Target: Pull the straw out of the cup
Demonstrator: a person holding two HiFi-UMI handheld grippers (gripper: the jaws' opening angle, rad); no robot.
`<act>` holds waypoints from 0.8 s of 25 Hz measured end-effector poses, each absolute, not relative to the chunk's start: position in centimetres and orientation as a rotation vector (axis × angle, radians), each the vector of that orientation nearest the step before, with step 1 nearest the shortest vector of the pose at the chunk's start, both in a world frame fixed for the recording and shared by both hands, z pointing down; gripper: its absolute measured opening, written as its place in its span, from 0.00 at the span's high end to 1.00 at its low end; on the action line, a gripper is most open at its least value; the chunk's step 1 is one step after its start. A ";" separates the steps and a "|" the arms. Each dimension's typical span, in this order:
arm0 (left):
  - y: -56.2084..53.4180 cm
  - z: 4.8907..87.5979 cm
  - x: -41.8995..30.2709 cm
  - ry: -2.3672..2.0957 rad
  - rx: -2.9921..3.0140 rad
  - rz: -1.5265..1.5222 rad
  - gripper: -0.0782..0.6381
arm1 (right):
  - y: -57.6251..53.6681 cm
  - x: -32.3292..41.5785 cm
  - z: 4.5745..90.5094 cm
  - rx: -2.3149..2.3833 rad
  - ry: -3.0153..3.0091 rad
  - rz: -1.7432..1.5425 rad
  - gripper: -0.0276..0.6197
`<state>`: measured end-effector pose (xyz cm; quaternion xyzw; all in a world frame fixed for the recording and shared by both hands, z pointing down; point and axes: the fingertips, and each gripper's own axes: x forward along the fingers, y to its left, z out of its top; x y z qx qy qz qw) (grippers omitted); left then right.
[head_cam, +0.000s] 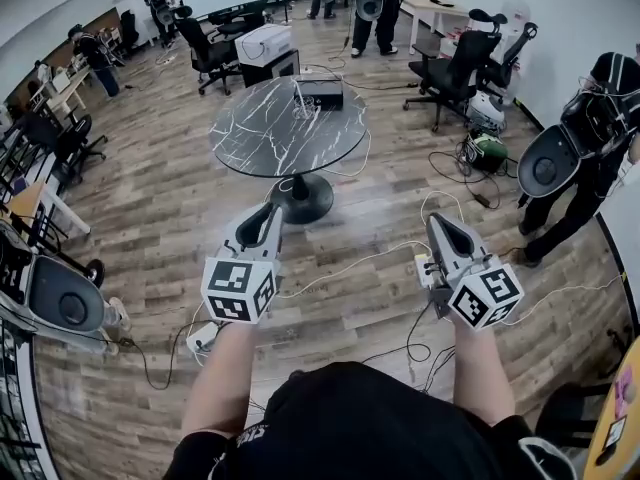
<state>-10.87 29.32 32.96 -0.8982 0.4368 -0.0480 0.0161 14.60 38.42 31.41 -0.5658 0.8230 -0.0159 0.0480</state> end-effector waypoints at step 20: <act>28.8 34.8 -6.2 1.311 -2.881 -0.130 0.58 | 37.1 18.5 35.1 -1.686 2.535 -0.175 0.95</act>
